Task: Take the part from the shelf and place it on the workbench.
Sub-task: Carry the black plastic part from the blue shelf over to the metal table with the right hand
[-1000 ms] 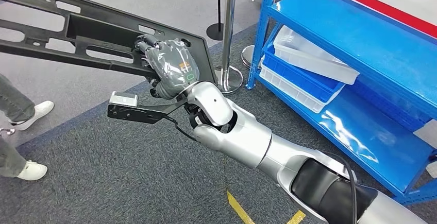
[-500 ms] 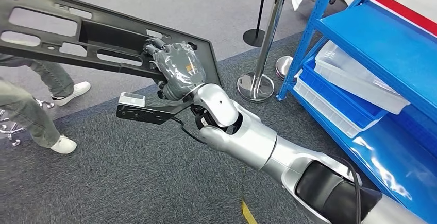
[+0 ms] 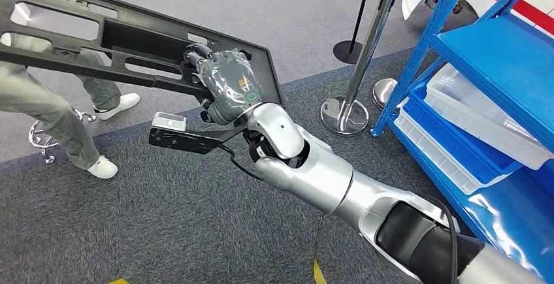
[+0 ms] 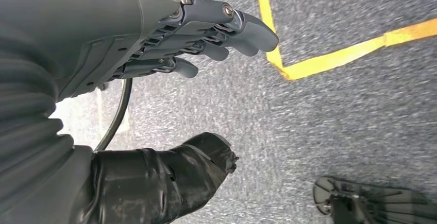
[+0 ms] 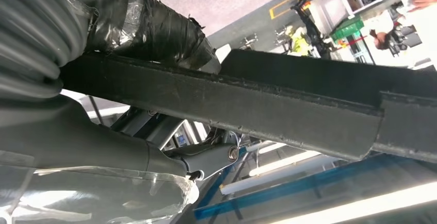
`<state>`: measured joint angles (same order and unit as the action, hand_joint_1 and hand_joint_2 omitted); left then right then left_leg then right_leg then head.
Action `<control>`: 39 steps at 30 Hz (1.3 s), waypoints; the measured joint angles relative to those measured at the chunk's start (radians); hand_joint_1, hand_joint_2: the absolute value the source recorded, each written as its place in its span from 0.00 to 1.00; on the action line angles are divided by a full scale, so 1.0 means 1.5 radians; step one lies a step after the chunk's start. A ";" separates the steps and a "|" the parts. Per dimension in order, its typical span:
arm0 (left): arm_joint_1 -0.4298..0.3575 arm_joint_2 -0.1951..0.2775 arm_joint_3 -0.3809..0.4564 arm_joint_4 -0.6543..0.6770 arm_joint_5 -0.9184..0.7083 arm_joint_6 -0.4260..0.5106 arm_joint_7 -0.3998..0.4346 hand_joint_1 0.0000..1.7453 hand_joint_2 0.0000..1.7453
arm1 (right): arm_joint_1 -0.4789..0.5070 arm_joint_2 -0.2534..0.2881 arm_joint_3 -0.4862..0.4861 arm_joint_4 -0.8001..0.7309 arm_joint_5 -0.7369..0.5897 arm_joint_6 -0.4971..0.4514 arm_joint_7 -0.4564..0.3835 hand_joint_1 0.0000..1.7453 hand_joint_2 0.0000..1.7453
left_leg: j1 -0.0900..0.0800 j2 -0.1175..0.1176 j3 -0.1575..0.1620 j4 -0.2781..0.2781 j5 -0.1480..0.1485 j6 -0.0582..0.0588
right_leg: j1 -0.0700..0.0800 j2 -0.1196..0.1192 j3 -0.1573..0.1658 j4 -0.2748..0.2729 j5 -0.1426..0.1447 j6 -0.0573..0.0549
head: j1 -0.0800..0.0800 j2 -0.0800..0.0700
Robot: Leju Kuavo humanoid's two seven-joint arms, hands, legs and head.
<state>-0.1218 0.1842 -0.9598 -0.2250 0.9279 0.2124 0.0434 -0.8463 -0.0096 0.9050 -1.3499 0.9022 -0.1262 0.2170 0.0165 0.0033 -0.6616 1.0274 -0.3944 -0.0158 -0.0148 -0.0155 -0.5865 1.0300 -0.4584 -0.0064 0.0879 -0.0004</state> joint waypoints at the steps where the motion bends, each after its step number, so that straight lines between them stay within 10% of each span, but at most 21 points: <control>1: 0.000 0.001 0.000 0.000 -0.001 0.000 0.000 0.00 1.00 | -0.001 0.000 -0.001 -0.001 0.000 0.000 0.000 1.00 1.00 | -0.003 0.000 0.004 -0.007 -0.004 0.005 | 0.000 -0.001 0.001 -0.002 -0.001 0.004 | 0.000 0.000; 5: 0.002 0.003 0.000 0.000 -0.005 -0.002 -0.001 0.00 1.00 | 0.000 -0.002 -0.001 -0.002 0.001 -0.001 -0.001 1.00 1.00 | -0.004 -0.003 0.019 -0.020 -0.007 0.024 | -0.001 0.001 0.000 0.010 -0.013 0.017 | 0.002 0.000; 9: 0.001 0.003 0.000 0.000 -0.006 0.000 -0.005 0.00 1.00 | 0.002 -0.005 -0.002 -0.003 0.002 -0.002 -0.003 1.00 1.00 | -0.006 -0.006 0.035 -0.022 -0.019 0.039 | 0.001 0.009 -0.088 0.165 -0.063 0.017 | 0.003 0.000; 11: 0.001 0.003 0.000 0.000 -0.006 0.000 -0.007 0.00 1.00 | 0.007 -0.007 -0.002 -0.002 0.002 -0.002 -0.003 1.00 1.00 | -0.007 -0.010 0.042 -0.018 -0.028 0.039 | 0.002 0.010 -0.112 0.179 -0.045 0.017 | 0.003 0.000; 15: 0.001 0.002 0.000 0.000 -0.006 -0.001 -0.007 0.00 1.00 | 0.008 -0.009 -0.002 -0.003 0.001 -0.001 -0.003 1.00 1.00 | -0.008 -0.018 0.051 -0.001 -0.053 0.031 | 0.001 0.013 -0.059 0.036 0.037 0.013 | 0.002 0.000; 20: 0.000 0.003 0.000 0.000 -0.008 -0.002 -0.006 0.00 1.00 | 0.008 -0.010 -0.002 -0.005 -0.001 0.000 -0.003 1.00 1.00 | -0.007 -0.016 0.052 0.010 -0.069 0.013 | 0.001 0.017 -0.037 0.013 0.021 -0.004 | 0.000 0.000; 24: 0.000 0.004 0.000 0.000 -0.009 -0.002 -0.005 0.00 1.00 | 0.008 -0.010 -0.002 -0.006 -0.001 -0.001 -0.005 1.00 1.00 | -0.004 -0.008 -0.035 0.153 -0.100 0.001 | -0.001 0.014 -0.006 0.008 -0.001 -0.011 | -0.005 0.000; 26: 0.002 0.004 0.000 0.000 -0.009 -0.002 -0.004 0.00 1.00 | 0.010 -0.010 -0.002 -0.005 -0.002 -0.001 -0.005 1.00 1.00 | -0.003 -0.007 -0.078 0.187 -0.082 0.000 | -0.001 0.014 0.012 0.008 -0.015 -0.010 | -0.005 0.000; 30: 0.004 0.006 0.000 0.000 -0.009 -0.002 -0.004 0.00 1.00 | 0.009 -0.010 -0.002 -0.005 -0.002 -0.002 -0.005 1.00 1.00 | -0.008 -0.005 -0.042 0.039 0.032 0.011 | -0.001 0.014 0.051 0.003 -0.046 -0.003 | -0.006 0.000; 35: 0.002 0.007 0.000 0.000 -0.009 0.006 -0.001 0.00 1.00 | 0.008 -0.010 -0.003 -0.006 -0.004 -0.003 -0.005 1.00 1.00 | -0.014 -0.004 -0.004 -0.020 0.018 0.030 | 0.002 0.012 0.064 0.000 -0.042 0.013 | -0.009 0.000; 39: 0.003 0.006 0.000 0.000 -0.010 0.030 0.000 0.00 1.00 | 0.010 -0.011 -0.003 -0.005 -0.008 -0.003 -0.005 1.00 1.00 | -0.013 -0.008 0.020 -0.029 0.003 0.043 | 0.003 0.012 -0.028 0.134 -0.064 0.014 | -0.008 0.000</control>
<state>-0.1179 0.1938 -0.9602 -0.2247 0.9130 0.2567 0.0429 -0.8306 -0.0265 0.9010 -1.3573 0.8902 -0.1312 0.2095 -0.0024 -0.0087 -0.6316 0.9838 -0.3896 0.0486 -0.0099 0.0027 -0.6287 1.2308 -0.5540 0.0150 0.0755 -0.0004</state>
